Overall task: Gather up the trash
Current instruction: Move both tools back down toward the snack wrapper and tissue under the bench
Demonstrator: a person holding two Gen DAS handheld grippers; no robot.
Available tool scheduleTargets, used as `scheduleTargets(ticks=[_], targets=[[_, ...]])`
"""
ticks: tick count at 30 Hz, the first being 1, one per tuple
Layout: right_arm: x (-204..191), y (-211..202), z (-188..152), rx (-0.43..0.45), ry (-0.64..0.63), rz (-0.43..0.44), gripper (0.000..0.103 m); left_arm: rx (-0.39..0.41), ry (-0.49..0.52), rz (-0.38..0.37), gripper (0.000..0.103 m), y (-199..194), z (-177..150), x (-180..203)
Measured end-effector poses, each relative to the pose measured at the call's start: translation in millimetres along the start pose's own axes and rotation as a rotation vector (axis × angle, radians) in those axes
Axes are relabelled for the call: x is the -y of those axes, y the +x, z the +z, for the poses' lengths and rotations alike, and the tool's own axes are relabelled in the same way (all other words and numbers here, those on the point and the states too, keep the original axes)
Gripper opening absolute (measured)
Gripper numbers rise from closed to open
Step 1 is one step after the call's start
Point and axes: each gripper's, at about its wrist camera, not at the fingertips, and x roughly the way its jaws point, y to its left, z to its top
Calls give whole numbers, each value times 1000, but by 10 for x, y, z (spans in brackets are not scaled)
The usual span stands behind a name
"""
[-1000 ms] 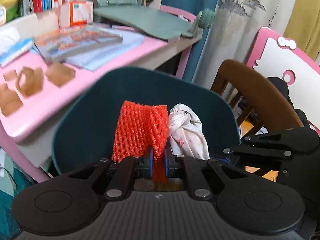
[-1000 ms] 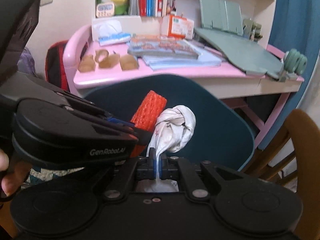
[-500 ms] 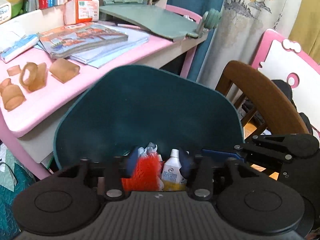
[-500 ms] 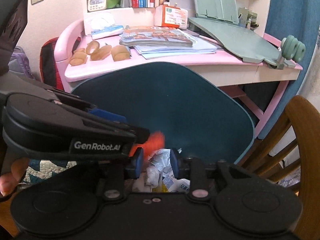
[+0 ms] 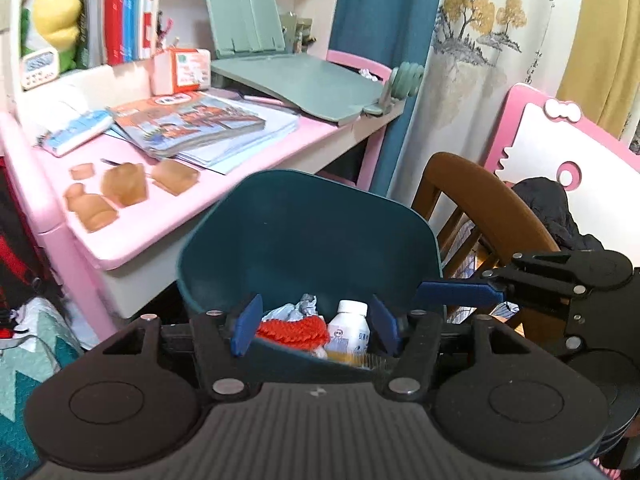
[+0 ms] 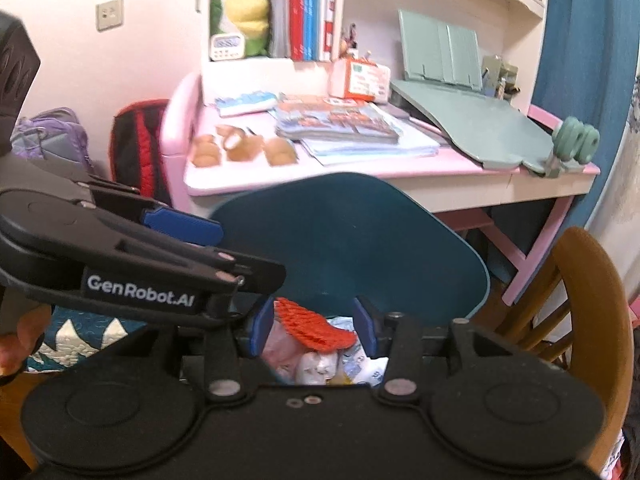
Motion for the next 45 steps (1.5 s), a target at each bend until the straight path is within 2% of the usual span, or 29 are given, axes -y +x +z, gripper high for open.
scheduleTargets(ticks=[10, 16, 22, 29, 32, 33, 37, 40, 45], targets=[[-507, -399, -4, 49, -63, 90, 45, 73, -25, 45, 59, -789, -323, -221], [-1053, -519, -15, 63, -130, 194, 46, 106, -60, 98, 59, -1291, -660, -497], [-1655, -456, -71, 41, -191, 311, 46, 106, -123, 174, 59, -1689, -1086, -937], [-2336, -103, -206, -16, -219, 433, 48, 85, -215, 285, 60, -2017, -1700, -1541], [-2606, 104, -291, -53, -232, 478, 49, 71, -243, 339, 74, -2084, -1991, -1788], [-2688, 177, -322, -67, -235, 483, 49, 65, -258, 357, 75, -2094, -2105, -1887], [-3020, 522, -488, -128, -258, 521, 49, 20, -317, 396, 75, -2040, -2509, -2251], [-3261, 819, -666, -147, -291, 527, 49, -7, -354, 429, 83, -1949, -2817, -2516], [-3569, 1363, -961, -218, -298, 564, 49, -67, -388, 495, 83, -1700, -3301, -2995]])
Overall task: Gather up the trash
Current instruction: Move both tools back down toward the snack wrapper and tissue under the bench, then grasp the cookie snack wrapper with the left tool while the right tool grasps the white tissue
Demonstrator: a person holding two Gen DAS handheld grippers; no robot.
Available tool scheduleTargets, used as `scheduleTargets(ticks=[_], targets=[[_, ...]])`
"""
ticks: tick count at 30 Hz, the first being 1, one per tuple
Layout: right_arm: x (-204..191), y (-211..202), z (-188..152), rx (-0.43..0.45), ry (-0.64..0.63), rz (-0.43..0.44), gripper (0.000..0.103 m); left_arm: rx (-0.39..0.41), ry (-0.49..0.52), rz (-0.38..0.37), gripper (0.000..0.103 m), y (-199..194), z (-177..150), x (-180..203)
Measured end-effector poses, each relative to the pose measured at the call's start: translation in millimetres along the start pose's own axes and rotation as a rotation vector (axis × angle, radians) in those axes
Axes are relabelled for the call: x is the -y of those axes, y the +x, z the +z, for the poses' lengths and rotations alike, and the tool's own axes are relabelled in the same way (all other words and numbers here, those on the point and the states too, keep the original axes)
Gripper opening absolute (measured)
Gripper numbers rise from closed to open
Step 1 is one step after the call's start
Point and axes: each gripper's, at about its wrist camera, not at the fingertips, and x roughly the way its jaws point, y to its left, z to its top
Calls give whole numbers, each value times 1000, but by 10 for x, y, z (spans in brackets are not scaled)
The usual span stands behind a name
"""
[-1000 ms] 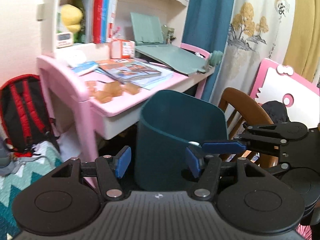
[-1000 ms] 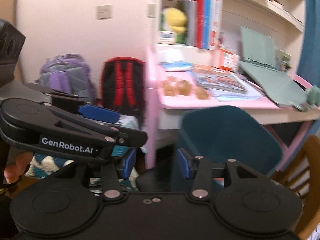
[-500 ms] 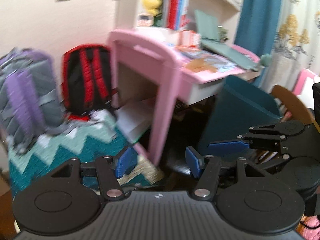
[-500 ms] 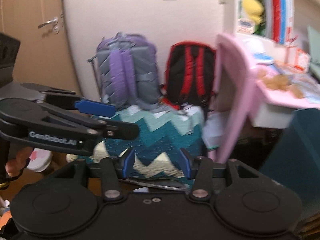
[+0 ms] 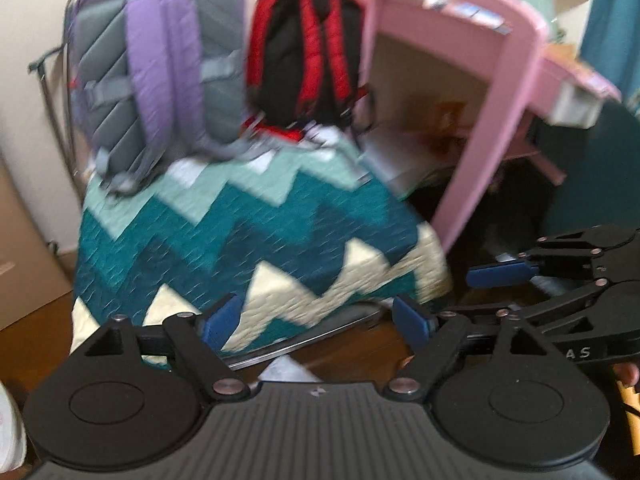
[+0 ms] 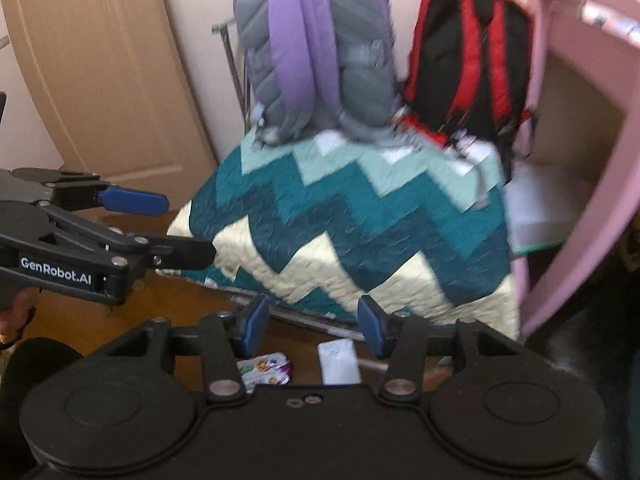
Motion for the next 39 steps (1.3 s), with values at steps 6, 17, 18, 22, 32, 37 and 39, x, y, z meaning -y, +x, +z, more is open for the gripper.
scheduleTargets(ticks=[6, 17, 18, 22, 32, 37, 39], targets=[[-21, 937, -183, -83, -25, 4, 49, -93, -31, 44, 83, 752, -368, -510], [162, 2671, -787, -265, 24, -1, 49, -375, 20, 50, 83, 2094, -1141, -1278], [192, 2807, -839, -287, 37, 0, 49, -401, 21, 46, 83, 2200, -1227, -1320], [313, 3286, -1025, -353, 66, -6, 49, -516, 24, 24, 83, 2671, -1576, -1434], [440, 4251, -1403, -491, 29, -40, 49, -700, 39, 11, 83, 3544, -2437, -1593], [434, 4651, -1579, -540, -15, -40, 49, -742, 64, -12, 83, 3820, -2702, -1620], [436, 4776, -1650, -553, -22, -41, 49, -748, 76, -24, 83, 3908, -2770, -1625]])
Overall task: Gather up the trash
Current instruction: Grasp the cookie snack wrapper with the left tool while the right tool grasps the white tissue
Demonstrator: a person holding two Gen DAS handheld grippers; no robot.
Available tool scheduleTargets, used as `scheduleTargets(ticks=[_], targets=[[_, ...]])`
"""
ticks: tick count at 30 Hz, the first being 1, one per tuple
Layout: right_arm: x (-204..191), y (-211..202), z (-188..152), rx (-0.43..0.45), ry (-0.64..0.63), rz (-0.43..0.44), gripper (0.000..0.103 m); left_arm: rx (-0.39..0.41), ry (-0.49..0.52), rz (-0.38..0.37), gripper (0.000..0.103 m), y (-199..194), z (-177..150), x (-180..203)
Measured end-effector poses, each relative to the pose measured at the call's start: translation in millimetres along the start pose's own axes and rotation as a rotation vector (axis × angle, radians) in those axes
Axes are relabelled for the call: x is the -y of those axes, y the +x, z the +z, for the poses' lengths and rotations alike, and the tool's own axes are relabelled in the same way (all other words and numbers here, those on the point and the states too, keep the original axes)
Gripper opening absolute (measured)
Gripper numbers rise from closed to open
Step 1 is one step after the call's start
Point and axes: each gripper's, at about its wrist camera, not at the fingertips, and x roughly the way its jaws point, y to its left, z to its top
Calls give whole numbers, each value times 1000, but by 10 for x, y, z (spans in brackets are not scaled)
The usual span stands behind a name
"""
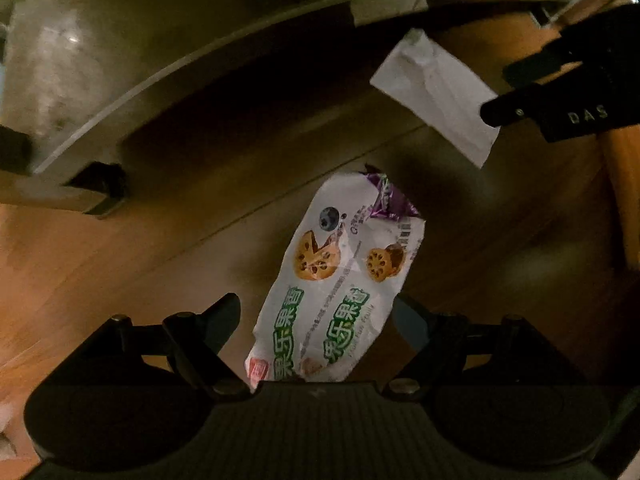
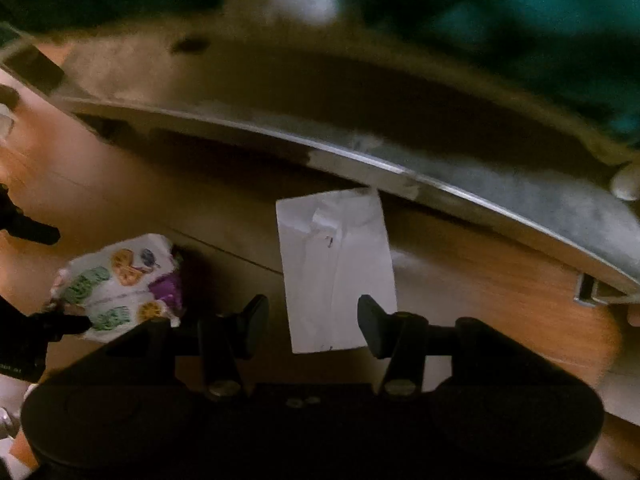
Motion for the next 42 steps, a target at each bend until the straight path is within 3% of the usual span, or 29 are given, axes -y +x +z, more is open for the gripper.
scheduleTargets(ticks=[12, 14, 19, 22, 25, 27, 34, 42], targets=[[-43, 521, 11, -4, -43, -61, 49, -29, 130, -11, 81, 474, 71, 212], [-49, 560, 1, -4, -51, -69, 50, -34, 145, -10, 70, 513, 71, 240], [-97, 569, -25, 18, -84, -89, 50, -20, 156, 18, 62, 525, 56, 314], [-109, 586, -37, 9, -74, -96, 47, -8, 137, 36, 37, 491, 30, 371], [-117, 589, -28, -2, -50, -100, 37, -4, 96, 28, 21, 471, 40, 374], [-117, 561, -24, 2, -51, -102, 4, 0, 67, 21, 15, 454, 42, 362], [-108, 488, -72, -28, -35, -90, 3, 8, -4, -23, 7, 325, 57, 361], [-222, -75, -264, -1, 0, -46, 2, 50, 20, -38, 5, -161, -2, 381]])
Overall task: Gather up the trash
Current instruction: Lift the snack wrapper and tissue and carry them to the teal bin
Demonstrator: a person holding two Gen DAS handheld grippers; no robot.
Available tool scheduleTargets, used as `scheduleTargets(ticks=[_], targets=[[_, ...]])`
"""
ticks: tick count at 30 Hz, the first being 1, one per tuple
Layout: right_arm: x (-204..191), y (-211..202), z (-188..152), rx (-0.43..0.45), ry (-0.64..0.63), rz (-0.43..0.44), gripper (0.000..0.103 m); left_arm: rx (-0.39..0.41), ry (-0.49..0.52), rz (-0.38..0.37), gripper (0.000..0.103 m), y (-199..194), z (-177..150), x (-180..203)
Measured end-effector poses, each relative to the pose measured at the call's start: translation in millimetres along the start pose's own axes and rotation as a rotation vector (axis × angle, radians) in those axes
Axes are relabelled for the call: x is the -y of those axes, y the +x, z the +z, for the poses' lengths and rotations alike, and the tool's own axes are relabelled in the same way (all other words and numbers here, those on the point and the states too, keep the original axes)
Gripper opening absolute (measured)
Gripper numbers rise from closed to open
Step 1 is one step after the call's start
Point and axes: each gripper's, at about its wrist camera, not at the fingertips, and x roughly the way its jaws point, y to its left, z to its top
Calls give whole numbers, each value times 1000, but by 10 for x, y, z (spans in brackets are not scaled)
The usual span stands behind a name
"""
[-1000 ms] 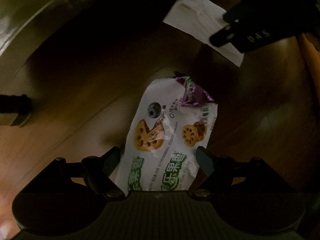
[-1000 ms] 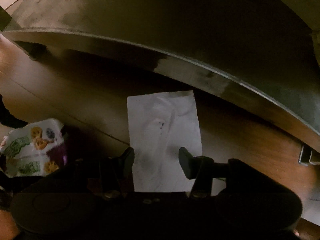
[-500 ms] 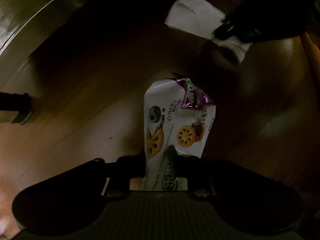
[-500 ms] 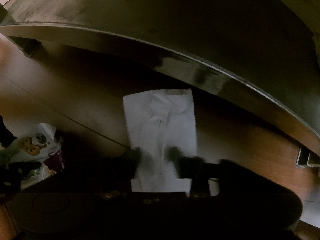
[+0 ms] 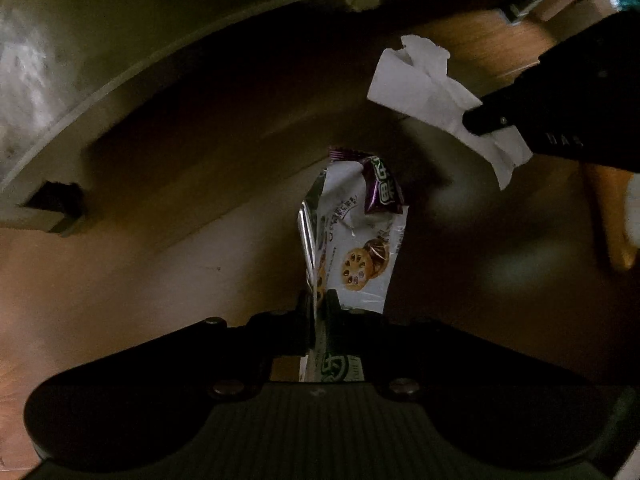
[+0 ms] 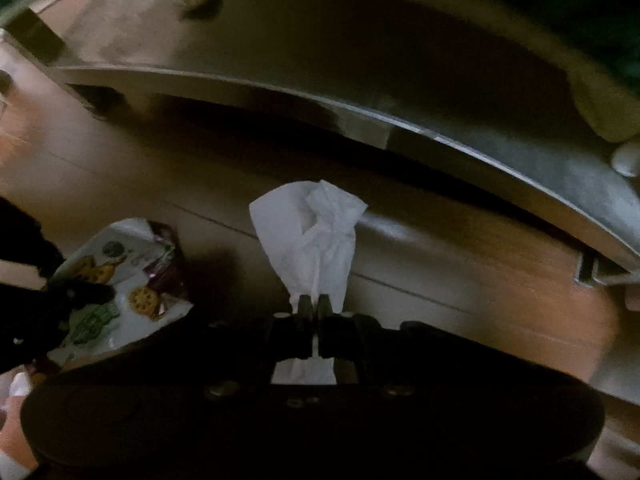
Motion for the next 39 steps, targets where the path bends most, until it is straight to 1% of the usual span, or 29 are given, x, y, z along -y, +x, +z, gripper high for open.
scheduleTargets(ticks=[4, 7, 10, 13, 16, 21, 22, 24, 27, 30, 32, 34, 39], targets=[[-5, -457, -57, 34, 31, 12, 2, 24, 0, -13, 5, -386, -7, 73], [-17, -952, -53, 72, 42, 16, 2, 48, 9, -18, 5, -731, -2, 94], [-23, -1448, -92, 110, 61, 23, 2, 92, 38, -19, 5, -1188, 22, 212], [51, -2018, -146, 160, 84, 31, 2, 139, 56, -10, 5, -1598, 48, 342], [54, -2504, -229, 229, 109, 31, 2, 201, 45, -6, 5, -2008, 68, 460], [135, -3301, -481, 352, 140, 8, 2, 343, 9, -4, 5, -2791, 0, 795], [152, -3460, -544, 381, 145, 2, 2, 377, -1, 2, 5, -2950, -20, 850], [164, -3755, -653, 441, 152, -14, 2, 451, -30, 10, 6, -3182, 45, 1057], [241, -4227, -899, 537, 172, -39, 2, 551, -61, 11, 6, -3631, 25, 1275], [327, -4695, -1145, 618, 186, -55, 2, 628, -51, 17, 6, -4053, 1, 1552], [397, -5001, -1288, 666, 210, -52, 2, 678, -49, 8, 6, -4364, -35, 1765], [453, -5261, -1429, 712, 224, -62, 2, 722, -37, -1, 6, -4590, -28, 1961], [690, -5880, -1864, 821, 244, -136, 2, 819, 32, -38, 6, -5110, 48, 2601]])
